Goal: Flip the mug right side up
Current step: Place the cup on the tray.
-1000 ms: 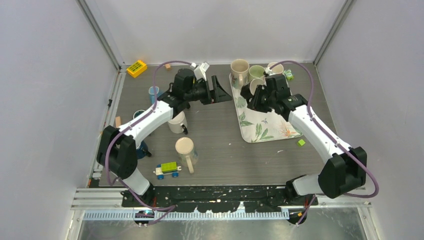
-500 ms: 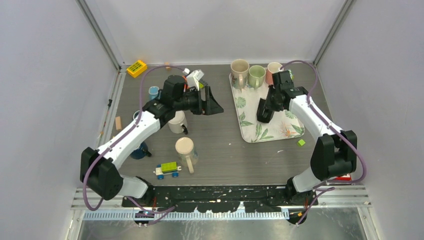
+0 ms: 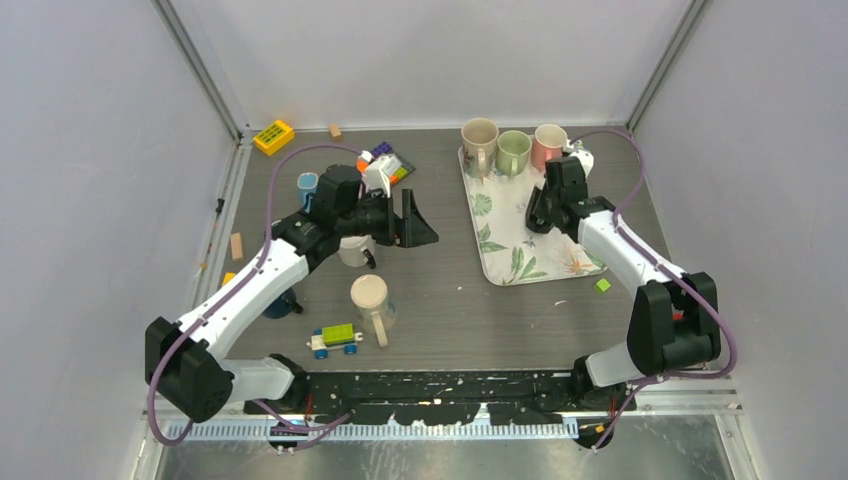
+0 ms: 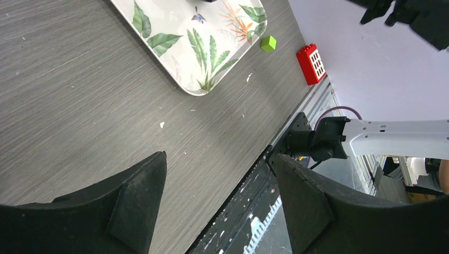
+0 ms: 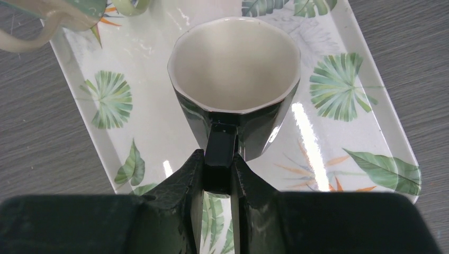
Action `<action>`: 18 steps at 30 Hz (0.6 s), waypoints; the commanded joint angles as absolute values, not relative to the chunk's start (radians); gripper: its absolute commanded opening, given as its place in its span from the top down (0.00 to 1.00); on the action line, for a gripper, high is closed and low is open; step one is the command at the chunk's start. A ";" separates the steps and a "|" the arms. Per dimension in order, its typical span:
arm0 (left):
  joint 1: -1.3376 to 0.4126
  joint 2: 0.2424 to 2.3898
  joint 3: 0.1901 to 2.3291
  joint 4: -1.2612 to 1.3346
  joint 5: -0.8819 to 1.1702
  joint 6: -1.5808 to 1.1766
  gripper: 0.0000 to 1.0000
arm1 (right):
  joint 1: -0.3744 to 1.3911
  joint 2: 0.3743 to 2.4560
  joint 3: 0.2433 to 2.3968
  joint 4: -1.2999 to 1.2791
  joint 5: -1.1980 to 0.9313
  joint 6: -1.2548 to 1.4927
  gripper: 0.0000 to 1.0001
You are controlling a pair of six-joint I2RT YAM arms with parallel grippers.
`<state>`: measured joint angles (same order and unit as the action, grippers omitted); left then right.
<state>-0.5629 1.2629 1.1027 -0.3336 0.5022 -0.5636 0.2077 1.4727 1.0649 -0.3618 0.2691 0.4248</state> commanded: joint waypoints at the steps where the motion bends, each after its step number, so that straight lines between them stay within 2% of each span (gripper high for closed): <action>1: -0.566 1.219 1.094 -0.339 0.498 -0.543 0.23 | 0.260 1.400 0.959 -0.128 0.432 0.428 0.99; 8: -0.566 1.206 1.094 -0.340 0.507 -0.548 0.23 | 0.274 1.394 0.827 0.084 0.523 0.383 0.99; 18: -0.565 1.186 1.094 -0.360 0.512 -0.527 0.22 | 0.214 1.516 0.893 0.118 0.498 0.322 0.99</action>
